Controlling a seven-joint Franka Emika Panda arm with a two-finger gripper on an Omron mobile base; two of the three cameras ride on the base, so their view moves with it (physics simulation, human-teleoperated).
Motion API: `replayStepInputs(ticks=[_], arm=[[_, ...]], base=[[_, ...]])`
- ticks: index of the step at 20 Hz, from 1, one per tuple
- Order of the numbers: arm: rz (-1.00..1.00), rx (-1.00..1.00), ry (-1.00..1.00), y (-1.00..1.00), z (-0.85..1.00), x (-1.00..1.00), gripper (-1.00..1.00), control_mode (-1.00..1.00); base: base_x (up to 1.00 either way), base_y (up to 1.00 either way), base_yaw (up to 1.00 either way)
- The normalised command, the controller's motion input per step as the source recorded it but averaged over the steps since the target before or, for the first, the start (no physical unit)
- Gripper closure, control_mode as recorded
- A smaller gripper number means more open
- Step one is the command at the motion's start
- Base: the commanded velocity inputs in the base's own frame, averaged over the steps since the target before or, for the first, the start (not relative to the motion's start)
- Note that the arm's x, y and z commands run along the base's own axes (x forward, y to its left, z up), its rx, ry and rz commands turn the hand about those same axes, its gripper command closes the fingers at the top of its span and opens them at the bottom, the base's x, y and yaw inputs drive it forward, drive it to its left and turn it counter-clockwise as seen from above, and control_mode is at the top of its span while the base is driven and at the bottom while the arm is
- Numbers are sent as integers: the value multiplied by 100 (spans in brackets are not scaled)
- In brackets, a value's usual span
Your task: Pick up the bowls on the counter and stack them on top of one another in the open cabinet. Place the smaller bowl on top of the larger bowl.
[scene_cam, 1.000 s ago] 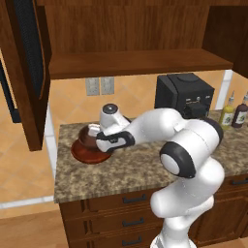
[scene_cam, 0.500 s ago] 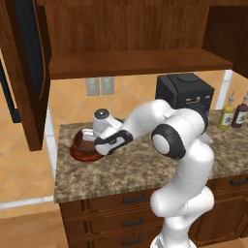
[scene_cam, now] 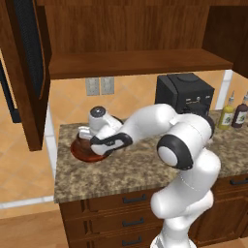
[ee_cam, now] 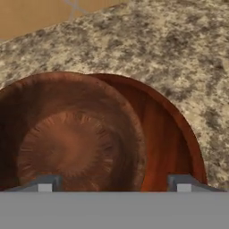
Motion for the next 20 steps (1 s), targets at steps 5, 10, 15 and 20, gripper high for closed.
replayStepInputs(ticks=[5, 10, 15, 20], arm=[[0, 8, 9, -44, 18, -51, -100, -100], [2, -2, 10, -22, -15, -8, -100, -100], [0, -4, 12, 0, -47, 1, -100, -100], [0, 0, 7, 0, -31, 11, -100, -100]], base=[[0, 0, 0], [0, 0, 0], [0, 0, 0], [0, 0, 0]])
